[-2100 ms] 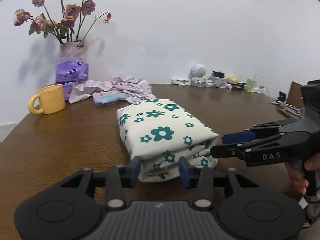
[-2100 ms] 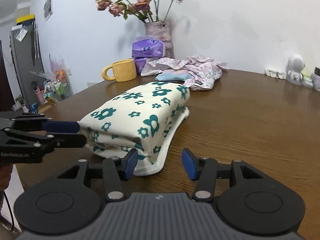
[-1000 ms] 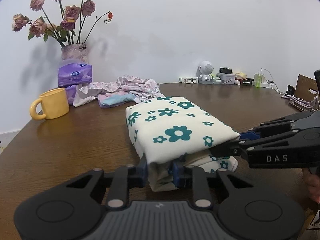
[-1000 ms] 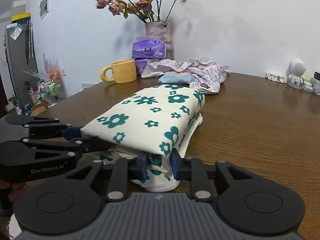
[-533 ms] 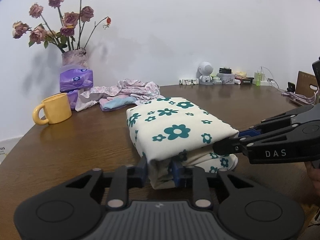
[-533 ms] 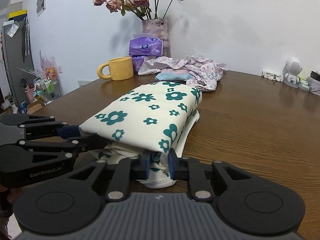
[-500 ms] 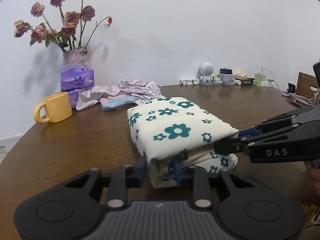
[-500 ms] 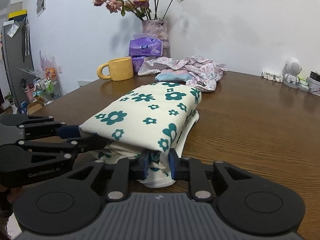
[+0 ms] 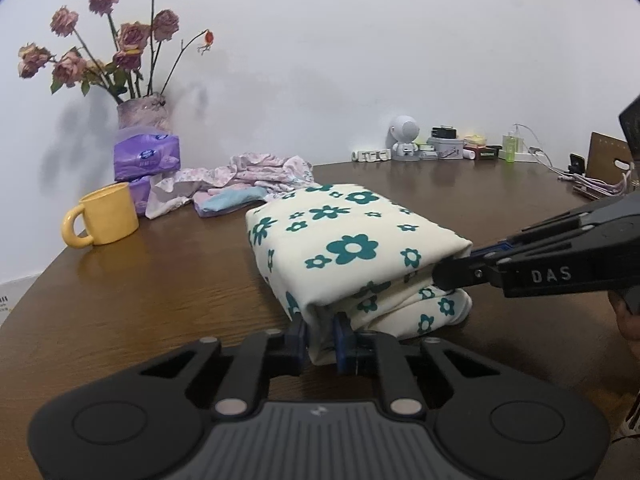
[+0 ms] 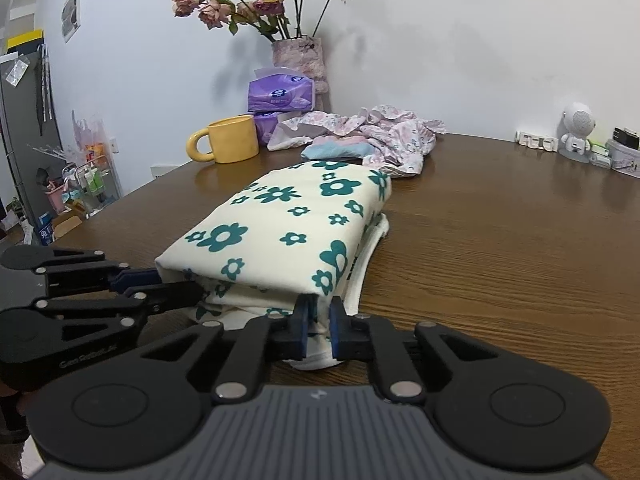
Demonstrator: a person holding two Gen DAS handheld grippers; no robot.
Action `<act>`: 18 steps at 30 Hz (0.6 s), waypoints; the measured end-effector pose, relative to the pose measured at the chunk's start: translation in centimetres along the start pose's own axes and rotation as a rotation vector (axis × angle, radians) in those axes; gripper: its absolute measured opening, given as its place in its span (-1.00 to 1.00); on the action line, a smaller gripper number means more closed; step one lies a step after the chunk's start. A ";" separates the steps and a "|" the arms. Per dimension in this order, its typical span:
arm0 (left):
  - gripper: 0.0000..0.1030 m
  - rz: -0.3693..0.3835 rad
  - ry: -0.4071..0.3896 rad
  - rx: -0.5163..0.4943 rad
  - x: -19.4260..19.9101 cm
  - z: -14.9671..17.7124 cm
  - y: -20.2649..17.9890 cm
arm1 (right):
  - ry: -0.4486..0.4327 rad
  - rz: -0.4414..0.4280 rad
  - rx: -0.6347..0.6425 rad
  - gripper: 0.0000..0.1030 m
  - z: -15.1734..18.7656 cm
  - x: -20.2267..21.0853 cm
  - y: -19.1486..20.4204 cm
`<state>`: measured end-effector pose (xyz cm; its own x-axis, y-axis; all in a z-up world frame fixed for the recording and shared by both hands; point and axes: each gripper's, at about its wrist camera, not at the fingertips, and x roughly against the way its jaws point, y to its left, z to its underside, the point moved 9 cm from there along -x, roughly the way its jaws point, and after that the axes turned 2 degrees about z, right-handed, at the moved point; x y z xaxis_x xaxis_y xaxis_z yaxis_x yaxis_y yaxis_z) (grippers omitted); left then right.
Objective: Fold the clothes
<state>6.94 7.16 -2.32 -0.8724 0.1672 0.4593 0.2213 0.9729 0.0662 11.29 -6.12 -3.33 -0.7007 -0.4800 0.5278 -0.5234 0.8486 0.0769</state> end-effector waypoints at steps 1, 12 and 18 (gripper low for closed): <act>-0.75 0.000 0.001 -0.006 0.1 0.0 -0.1 | 0.000 0.003 0.000 -0.82 0.0 0.0 0.0; -0.28 -0.027 0.019 0.023 0.6 0.1 0.1 | -0.006 0.004 -0.026 -0.68 0.2 0.9 -0.5; -0.87 -0.029 0.040 0.012 0.1 0.3 0.1 | 0.011 -0.003 -0.037 -0.84 0.5 0.4 -0.7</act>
<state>6.71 7.30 -2.49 -0.8604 0.1324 0.4921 0.1904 0.9792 0.0694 11.14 -6.96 -3.62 -0.6939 -0.4801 0.5367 -0.5070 0.8550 0.1093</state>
